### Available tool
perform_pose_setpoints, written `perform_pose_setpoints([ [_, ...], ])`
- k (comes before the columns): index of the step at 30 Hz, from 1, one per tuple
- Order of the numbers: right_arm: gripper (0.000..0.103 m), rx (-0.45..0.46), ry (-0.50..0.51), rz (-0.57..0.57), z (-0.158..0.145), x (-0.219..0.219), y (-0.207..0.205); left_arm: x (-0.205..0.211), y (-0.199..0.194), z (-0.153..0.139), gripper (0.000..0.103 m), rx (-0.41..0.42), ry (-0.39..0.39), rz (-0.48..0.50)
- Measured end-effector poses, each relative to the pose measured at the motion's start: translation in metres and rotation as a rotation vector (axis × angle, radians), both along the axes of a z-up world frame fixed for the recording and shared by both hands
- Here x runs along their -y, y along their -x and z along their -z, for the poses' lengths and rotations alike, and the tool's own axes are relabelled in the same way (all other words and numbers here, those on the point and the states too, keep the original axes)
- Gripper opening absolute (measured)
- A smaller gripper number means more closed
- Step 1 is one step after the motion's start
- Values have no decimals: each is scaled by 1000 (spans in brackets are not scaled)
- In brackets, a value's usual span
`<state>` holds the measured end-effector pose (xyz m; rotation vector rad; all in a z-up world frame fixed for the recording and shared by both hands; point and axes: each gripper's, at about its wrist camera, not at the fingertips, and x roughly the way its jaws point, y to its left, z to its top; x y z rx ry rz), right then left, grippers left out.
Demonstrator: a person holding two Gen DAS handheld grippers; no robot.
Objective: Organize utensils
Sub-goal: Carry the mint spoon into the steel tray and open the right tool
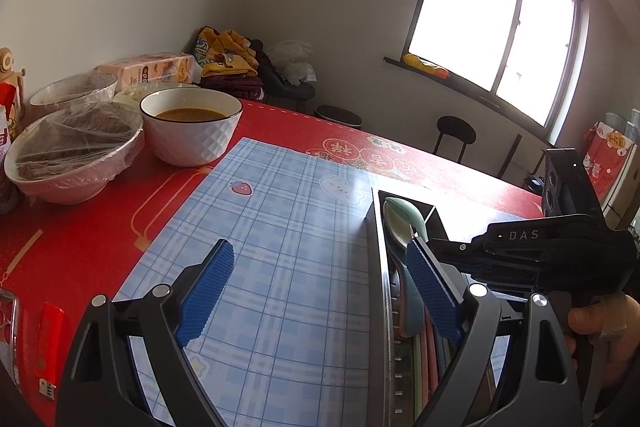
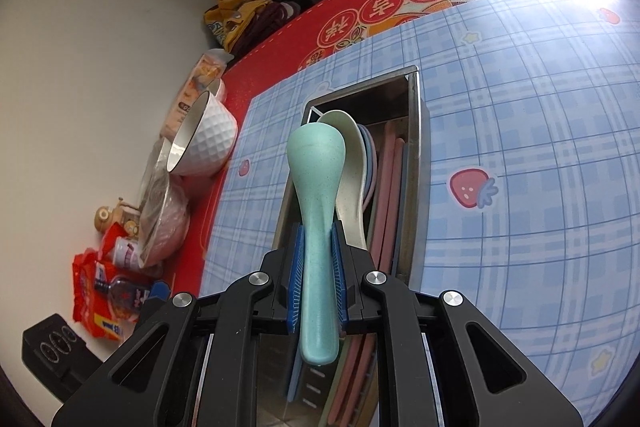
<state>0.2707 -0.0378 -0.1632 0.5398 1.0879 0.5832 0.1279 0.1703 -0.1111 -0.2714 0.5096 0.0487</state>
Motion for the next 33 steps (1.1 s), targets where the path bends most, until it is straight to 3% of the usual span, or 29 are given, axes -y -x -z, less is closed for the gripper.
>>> perform_pose_setpoints([
  [4,16,2,29,19,-2,6,-1,0,0,0,86,-1,2,2],
  [14,16,162,150,13,-29,13,2,2,-1,1,86,-8,6,3],
  [20,16,225,155,5,-43,16,7,1,-1,2,86,-9,11,10],
  [27,17,375,337,-31,-50,11,27,6,-3,3,86,-13,-7,26],
  [29,21,420,385,-26,-53,15,37,7,-3,2,87,-8,-12,27],
  [33,46,481,405,4,-62,34,58,14,1,-3,91,18,-44,39],
])
